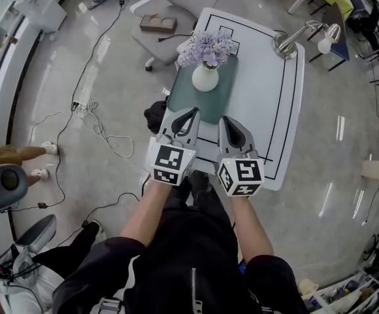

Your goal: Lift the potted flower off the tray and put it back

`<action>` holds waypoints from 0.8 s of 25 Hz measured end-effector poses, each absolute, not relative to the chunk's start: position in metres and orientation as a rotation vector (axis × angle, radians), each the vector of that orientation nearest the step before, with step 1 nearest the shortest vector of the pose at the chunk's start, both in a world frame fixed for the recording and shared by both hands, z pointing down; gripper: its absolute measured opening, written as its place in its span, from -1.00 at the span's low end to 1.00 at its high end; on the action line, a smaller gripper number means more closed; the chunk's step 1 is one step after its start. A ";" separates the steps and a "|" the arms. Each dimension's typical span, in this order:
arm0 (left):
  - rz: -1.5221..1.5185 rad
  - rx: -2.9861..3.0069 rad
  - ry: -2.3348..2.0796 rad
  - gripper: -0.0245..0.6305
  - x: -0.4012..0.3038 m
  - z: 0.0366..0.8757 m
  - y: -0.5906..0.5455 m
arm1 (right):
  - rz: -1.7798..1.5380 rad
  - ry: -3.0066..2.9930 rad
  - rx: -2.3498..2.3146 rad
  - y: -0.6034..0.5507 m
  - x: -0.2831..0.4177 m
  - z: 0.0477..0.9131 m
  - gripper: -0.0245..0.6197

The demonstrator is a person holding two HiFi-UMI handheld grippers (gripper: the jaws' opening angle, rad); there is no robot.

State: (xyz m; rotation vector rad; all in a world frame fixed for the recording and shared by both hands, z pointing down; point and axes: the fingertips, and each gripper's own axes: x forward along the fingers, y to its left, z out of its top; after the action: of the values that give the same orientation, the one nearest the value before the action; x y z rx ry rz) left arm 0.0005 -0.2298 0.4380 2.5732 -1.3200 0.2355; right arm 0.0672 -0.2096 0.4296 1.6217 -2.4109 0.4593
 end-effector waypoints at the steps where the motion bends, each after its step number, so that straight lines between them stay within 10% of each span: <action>1: 0.242 2.566 -1.330 -0.91 0.002 0.439 -0.233 | 0.460 -2.419 1.608 -0.215 0.068 0.430 -0.90; 20: 0.238 2.471 -1.449 -0.91 0.006 0.479 -0.295 | 0.322 -2.512 1.512 -0.301 0.076 0.472 -0.90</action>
State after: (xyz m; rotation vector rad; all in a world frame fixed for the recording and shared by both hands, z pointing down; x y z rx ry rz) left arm 0.0057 -0.2948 0.4787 2.4712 -1.4491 0.2383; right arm 0.0759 -0.3007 0.4722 1.5121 -2.5124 0.3216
